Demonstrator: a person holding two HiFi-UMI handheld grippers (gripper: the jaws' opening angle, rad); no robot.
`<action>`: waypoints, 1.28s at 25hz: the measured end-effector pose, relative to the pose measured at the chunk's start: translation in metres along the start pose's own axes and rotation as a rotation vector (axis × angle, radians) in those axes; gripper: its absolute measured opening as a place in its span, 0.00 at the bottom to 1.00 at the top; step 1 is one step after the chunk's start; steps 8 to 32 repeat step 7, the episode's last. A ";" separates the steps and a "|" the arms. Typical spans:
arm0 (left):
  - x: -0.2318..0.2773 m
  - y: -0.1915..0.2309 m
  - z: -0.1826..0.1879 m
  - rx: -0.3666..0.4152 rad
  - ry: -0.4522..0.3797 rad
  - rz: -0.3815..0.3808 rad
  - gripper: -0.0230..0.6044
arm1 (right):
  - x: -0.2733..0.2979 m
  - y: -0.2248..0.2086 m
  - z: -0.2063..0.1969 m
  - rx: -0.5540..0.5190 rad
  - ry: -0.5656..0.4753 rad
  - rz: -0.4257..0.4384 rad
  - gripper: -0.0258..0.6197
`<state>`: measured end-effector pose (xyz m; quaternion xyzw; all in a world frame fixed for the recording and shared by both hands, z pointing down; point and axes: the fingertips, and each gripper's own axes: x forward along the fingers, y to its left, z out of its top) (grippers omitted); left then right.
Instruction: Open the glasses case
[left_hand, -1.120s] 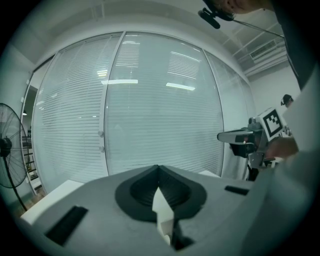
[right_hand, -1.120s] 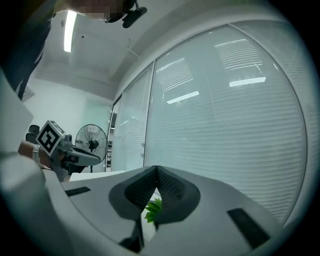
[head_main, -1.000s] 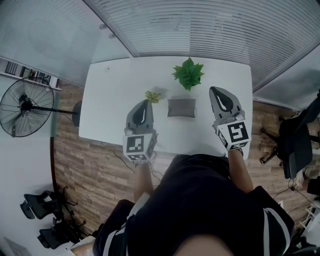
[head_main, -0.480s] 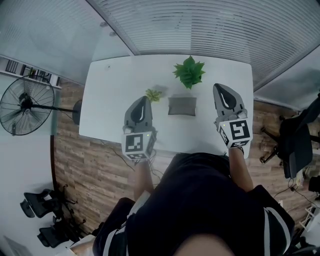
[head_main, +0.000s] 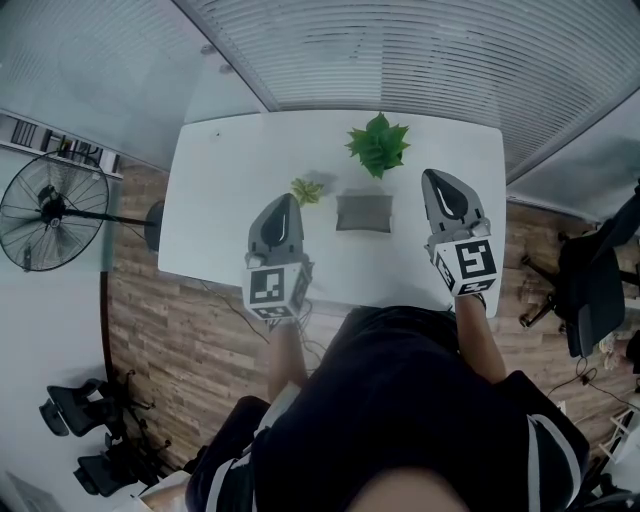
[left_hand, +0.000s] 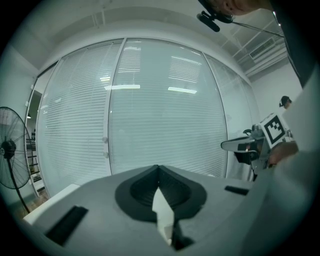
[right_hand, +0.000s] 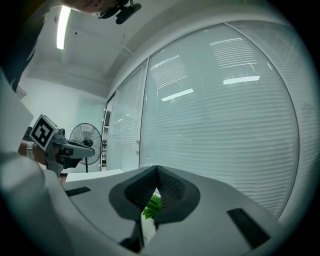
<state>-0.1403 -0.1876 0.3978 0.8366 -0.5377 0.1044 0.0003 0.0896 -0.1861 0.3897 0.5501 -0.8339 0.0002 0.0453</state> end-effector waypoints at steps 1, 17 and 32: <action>0.000 0.000 0.000 -0.001 0.002 0.000 0.04 | 0.000 0.000 0.000 -0.001 -0.001 0.000 0.06; -0.002 0.001 -0.003 -0.014 -0.002 0.002 0.04 | -0.003 -0.003 0.000 0.011 -0.008 -0.005 0.06; -0.002 0.001 -0.003 -0.014 -0.002 0.002 0.04 | -0.003 -0.003 0.000 0.011 -0.008 -0.005 0.06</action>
